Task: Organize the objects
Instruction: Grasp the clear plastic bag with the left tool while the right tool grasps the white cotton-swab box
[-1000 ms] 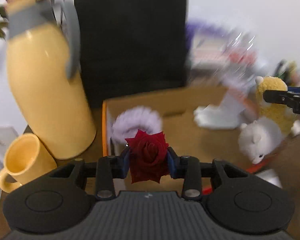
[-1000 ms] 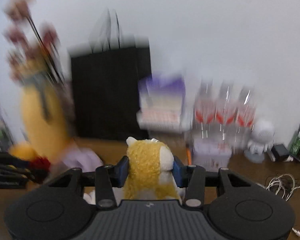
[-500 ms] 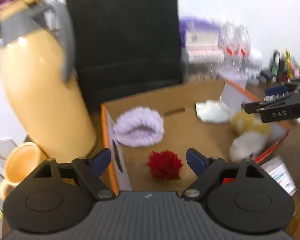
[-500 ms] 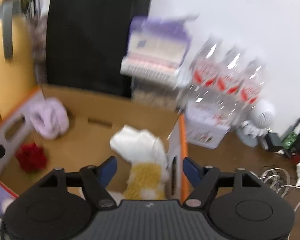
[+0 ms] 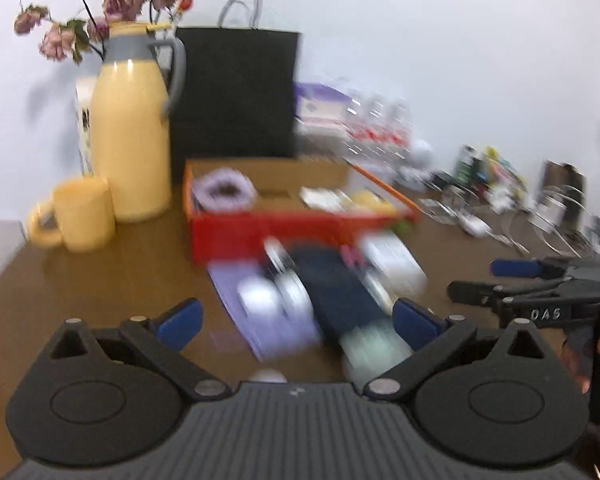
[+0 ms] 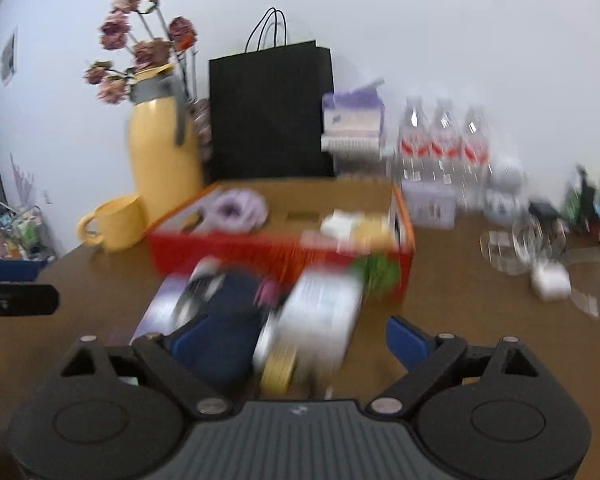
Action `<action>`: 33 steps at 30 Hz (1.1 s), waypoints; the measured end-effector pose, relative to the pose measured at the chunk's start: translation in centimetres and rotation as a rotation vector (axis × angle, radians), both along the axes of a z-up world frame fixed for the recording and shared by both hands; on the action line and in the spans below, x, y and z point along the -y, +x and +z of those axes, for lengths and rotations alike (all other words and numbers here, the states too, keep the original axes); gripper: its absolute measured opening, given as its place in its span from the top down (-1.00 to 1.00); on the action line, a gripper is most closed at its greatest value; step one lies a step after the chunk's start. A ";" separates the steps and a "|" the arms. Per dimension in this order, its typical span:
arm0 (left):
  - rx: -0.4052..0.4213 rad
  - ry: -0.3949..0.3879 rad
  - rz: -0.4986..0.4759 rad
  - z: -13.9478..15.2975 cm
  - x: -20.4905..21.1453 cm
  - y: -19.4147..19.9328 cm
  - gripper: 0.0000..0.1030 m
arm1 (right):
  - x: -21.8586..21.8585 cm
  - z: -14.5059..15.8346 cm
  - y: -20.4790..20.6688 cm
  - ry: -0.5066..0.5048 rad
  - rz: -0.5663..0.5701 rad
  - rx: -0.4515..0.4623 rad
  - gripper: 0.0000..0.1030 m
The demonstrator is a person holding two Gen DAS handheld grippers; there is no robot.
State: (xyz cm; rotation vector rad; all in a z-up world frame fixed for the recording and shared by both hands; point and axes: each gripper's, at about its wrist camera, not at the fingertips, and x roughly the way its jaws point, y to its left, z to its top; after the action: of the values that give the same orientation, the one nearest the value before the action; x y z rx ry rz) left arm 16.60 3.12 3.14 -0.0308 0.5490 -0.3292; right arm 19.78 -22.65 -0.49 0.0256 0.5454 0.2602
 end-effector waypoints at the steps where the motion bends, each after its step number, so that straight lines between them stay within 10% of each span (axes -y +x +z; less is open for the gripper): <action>1: -0.025 -0.006 -0.015 -1.0 0.2 -1.3 -1.00 | 0.2 -1.0 -2.2 0.012 0.005 -0.023 -0.81; 12: -0.062 0.025 0.040 -3.5 2.1 -7.4 -1.00 | 2.6 -2.8 -14.9 0.058 -0.014 -0.125 -0.81; 20: 0.069 0.155 -0.006 -5.0 8.4 -2.1 -0.97 | 3.1 -2.2 -10.1 0.060 -0.097 -0.062 -0.81; 25: 0.023 0.170 -0.042 -6.4 9.4 1.5 0.06 | 2.4 -1.5 -4.6 0.049 -0.079 -0.024 -0.81; 33: -0.034 0.066 -0.066 -6.2 6.6 3.4 -0.14 | -0.2 -2.4 8.3 0.047 -0.073 -0.059 -0.70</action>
State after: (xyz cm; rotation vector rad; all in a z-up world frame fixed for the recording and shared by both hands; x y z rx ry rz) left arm 19.95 -3.47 -3.05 0.0457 0.5949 -0.3751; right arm 28.08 -22.50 -2.91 0.0993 0.5955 0.2014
